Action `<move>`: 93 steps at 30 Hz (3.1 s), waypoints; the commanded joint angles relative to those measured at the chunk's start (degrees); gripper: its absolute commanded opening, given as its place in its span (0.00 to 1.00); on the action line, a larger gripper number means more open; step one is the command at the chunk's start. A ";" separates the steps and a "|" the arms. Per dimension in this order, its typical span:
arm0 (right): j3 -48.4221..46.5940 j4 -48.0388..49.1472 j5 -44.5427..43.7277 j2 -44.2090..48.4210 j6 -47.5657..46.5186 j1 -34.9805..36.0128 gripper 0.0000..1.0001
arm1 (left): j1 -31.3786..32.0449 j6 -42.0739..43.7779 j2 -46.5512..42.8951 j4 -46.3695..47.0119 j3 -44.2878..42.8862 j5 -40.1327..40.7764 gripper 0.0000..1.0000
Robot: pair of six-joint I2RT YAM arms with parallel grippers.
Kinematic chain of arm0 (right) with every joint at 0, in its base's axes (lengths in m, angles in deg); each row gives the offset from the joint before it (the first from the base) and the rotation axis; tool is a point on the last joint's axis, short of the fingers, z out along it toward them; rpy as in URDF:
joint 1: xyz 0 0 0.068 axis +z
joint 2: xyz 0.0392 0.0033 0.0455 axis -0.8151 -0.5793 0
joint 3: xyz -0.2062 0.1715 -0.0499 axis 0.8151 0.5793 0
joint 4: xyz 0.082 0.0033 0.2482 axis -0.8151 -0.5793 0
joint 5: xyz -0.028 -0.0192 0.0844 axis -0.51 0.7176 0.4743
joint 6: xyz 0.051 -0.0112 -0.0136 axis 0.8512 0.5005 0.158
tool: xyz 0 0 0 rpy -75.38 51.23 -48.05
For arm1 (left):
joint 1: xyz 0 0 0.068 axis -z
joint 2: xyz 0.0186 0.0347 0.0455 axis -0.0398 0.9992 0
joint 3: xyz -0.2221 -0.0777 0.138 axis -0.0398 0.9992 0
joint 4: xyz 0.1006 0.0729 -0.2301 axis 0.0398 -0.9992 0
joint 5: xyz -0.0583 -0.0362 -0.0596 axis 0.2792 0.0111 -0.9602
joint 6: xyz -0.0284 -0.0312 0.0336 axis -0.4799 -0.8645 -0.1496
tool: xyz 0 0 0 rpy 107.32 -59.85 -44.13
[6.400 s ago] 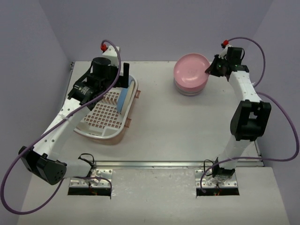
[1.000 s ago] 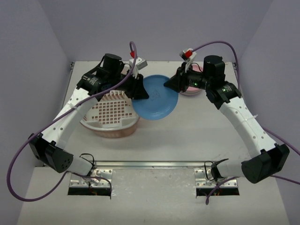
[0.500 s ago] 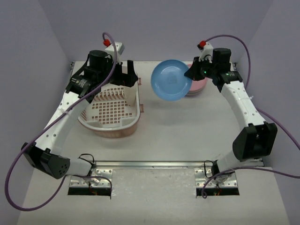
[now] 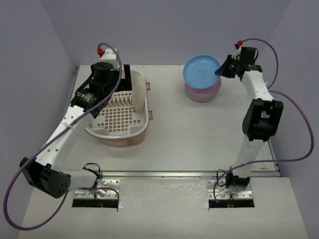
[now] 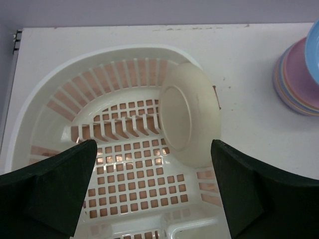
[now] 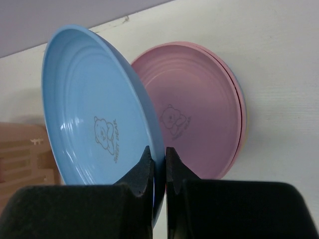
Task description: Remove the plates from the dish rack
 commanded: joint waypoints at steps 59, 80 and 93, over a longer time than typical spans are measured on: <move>32.83 8.60 9.43 34.65 1.87 -2.98 0.99 | 6.59 -3.92 28.94 -7.59 -13.57 24.99 0.56; 32.31 8.90 10.63 34.20 1.89 -3.06 0.99 | 7.09 -1.26 33.53 -7.36 -14.34 31.18 0.36; 32.34 9.16 11.15 35.17 1.04 -2.98 0.99 | 9.36 4.58 33.47 -5.60 -14.58 44.90 0.00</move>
